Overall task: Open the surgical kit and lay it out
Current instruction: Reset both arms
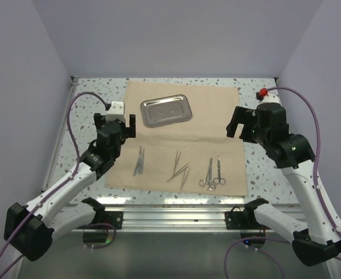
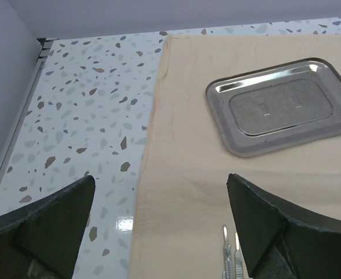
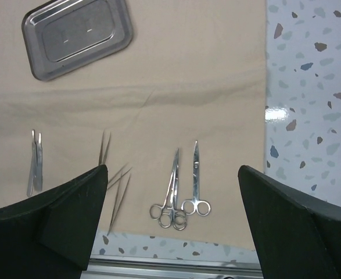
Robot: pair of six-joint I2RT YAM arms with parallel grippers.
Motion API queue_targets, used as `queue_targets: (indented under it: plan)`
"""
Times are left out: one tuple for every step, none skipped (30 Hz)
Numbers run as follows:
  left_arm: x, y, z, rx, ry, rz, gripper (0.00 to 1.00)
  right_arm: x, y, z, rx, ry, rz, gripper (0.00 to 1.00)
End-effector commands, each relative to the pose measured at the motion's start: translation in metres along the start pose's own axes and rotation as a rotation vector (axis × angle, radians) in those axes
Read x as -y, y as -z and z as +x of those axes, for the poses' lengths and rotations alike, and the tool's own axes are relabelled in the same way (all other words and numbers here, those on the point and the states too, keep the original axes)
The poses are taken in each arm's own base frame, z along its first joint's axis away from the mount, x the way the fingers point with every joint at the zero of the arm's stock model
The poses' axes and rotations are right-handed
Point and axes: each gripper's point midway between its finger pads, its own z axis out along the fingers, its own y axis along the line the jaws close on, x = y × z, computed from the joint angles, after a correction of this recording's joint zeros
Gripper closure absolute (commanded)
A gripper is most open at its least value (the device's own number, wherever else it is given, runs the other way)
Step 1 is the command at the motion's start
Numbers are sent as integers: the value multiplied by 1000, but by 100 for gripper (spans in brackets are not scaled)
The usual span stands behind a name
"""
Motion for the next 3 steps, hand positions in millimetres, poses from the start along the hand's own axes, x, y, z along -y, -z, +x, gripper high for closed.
queue_targets:
  plan:
    - [2,-18,-29,101,56,42,0,-12,4,-19,59,29,-57,2]
    - [-1,-22,-24,98,57,35,0,-11,4,-20,59,38,-47,2]
    - [-6,-28,-23,103,64,17,0,-8,2,-20,51,48,-31,2]
